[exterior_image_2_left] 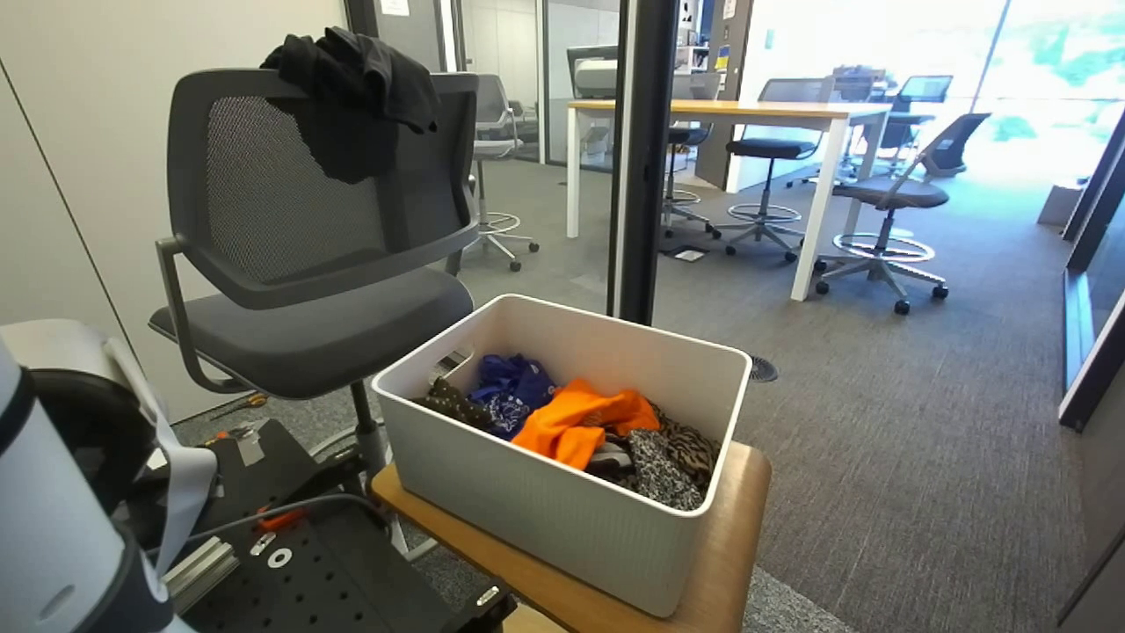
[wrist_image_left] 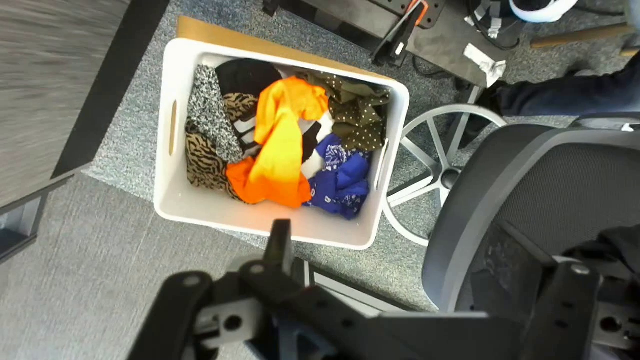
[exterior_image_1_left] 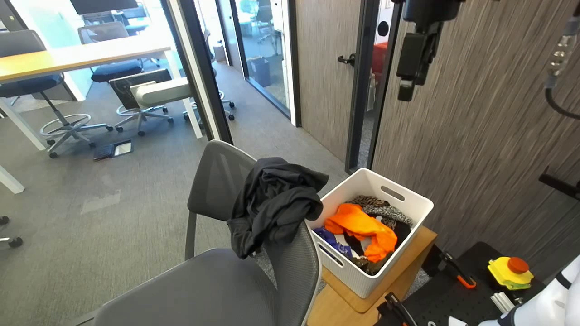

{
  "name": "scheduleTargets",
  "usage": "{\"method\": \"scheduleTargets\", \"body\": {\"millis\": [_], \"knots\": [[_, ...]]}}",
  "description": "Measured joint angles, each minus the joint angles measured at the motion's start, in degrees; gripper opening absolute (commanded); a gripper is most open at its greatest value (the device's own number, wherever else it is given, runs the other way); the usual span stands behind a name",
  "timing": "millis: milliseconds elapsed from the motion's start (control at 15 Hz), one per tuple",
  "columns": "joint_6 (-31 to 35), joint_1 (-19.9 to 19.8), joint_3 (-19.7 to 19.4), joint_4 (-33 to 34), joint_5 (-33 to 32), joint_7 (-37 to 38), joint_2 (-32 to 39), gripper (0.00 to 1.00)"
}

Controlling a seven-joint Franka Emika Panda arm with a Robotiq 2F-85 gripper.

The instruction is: Remove grey clothing from the white basket and hang it on the back of the chair

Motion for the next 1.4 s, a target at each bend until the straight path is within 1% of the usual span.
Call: {"method": "scheduleTargets", "body": {"millis": [200, 400, 667, 867, 1133, 1400], "knots": [[4.98, -0.52, -2.15, -10.63, -0.66, -1.01, -5.28, 1.0], [10.83, -0.75, -3.04, -20.35, -1.43, -1.3, -10.45, 1.0], [13.99, -0.96, -3.72, -29.53, -3.25, -1.3, -17.42, 1.0], [14.07, -1.03, -4.82, -33.32, -3.82, -1.3, -21.79, 1.0], [14.02, -1.04, -6.1, -35.84, -4.83, -1.32, -25.52, 1.0], [13.97, -1.04, -6.11, -36.19, -4.84, -1.31, -25.53, 1.0]]}}
